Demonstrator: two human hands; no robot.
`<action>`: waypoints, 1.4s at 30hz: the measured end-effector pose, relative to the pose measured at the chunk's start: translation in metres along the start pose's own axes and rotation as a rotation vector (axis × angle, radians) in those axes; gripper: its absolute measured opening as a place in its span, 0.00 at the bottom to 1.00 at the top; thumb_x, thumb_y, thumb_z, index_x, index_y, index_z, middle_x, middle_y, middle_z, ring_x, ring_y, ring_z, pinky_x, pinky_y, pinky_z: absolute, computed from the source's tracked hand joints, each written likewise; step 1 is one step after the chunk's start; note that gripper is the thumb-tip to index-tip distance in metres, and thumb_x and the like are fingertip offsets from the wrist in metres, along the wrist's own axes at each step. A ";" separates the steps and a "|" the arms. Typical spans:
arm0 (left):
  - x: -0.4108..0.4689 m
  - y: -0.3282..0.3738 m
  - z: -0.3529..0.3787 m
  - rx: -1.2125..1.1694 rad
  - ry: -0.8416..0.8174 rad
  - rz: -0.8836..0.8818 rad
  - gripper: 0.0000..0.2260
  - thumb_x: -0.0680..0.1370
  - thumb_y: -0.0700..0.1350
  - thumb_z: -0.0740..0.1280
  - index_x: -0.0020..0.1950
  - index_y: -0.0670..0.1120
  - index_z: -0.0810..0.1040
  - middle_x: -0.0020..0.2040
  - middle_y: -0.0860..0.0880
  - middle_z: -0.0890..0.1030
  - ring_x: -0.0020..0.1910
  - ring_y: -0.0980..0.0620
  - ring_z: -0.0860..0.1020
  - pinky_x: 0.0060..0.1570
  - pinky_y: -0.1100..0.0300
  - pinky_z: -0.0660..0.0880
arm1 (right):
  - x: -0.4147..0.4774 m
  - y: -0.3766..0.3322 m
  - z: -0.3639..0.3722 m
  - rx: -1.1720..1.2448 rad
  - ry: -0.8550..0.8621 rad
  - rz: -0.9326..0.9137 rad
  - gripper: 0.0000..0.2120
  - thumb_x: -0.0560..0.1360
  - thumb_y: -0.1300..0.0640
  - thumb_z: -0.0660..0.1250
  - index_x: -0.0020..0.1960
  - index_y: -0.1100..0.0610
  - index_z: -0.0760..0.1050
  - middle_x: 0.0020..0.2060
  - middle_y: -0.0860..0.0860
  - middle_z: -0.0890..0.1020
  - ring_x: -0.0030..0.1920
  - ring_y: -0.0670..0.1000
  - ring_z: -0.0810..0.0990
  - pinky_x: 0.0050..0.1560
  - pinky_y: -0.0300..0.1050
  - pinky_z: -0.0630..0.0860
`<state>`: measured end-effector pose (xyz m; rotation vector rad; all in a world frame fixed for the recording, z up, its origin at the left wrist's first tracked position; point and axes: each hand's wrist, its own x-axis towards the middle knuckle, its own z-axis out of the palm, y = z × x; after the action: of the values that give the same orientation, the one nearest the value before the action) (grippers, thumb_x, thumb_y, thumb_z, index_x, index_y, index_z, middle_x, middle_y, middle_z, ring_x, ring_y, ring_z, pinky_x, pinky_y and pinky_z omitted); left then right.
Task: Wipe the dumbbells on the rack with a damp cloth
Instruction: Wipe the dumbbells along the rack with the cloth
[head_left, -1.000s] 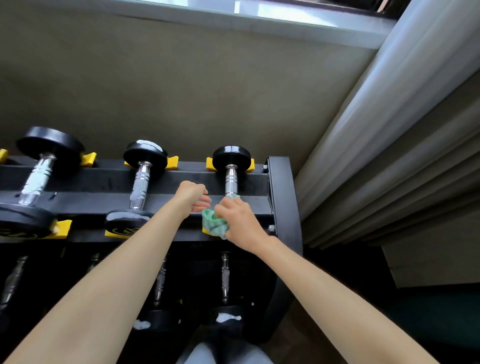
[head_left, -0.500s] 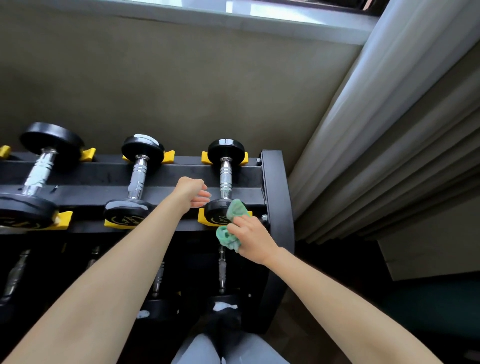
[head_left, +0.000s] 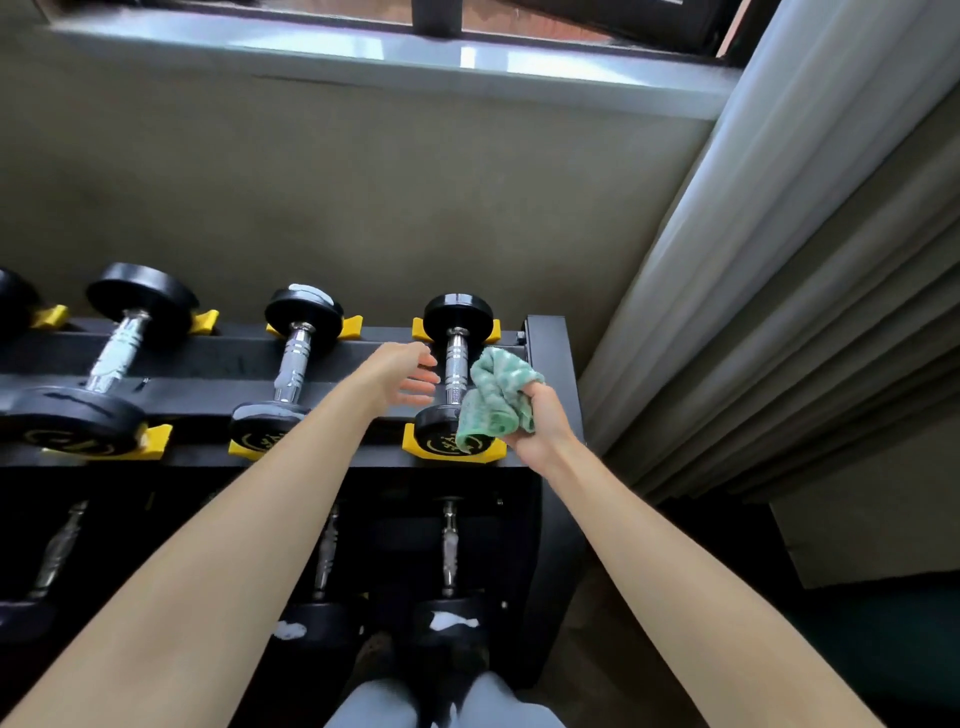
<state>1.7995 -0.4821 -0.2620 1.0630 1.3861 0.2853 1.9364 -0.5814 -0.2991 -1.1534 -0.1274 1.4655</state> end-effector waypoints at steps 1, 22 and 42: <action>-0.003 0.002 -0.006 0.023 -0.065 0.008 0.16 0.82 0.49 0.57 0.59 0.39 0.74 0.56 0.39 0.78 0.49 0.46 0.77 0.49 0.53 0.75 | 0.000 0.001 0.007 0.083 -0.049 0.023 0.11 0.79 0.58 0.56 0.52 0.60 0.76 0.45 0.55 0.81 0.45 0.53 0.80 0.47 0.49 0.78; 0.014 -0.017 -0.223 0.294 -0.025 0.329 0.10 0.79 0.44 0.61 0.38 0.43 0.72 0.31 0.49 0.69 0.30 0.53 0.66 0.31 0.60 0.63 | 0.018 0.100 0.170 0.316 -0.163 -0.159 0.21 0.73 0.75 0.52 0.59 0.58 0.73 0.57 0.60 0.77 0.57 0.61 0.76 0.54 0.57 0.78; 0.097 0.014 -0.229 0.333 -0.143 0.364 0.12 0.72 0.32 0.66 0.52 0.44 0.71 0.40 0.51 0.72 0.36 0.56 0.69 0.31 0.65 0.65 | 0.146 0.065 0.192 -0.539 0.341 -0.071 0.09 0.68 0.69 0.63 0.46 0.62 0.73 0.23 0.54 0.71 0.21 0.49 0.68 0.23 0.35 0.66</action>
<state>1.6253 -0.3042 -0.2772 1.5854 1.1290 0.2405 1.7876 -0.3833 -0.3276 -1.7996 -0.3359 1.1798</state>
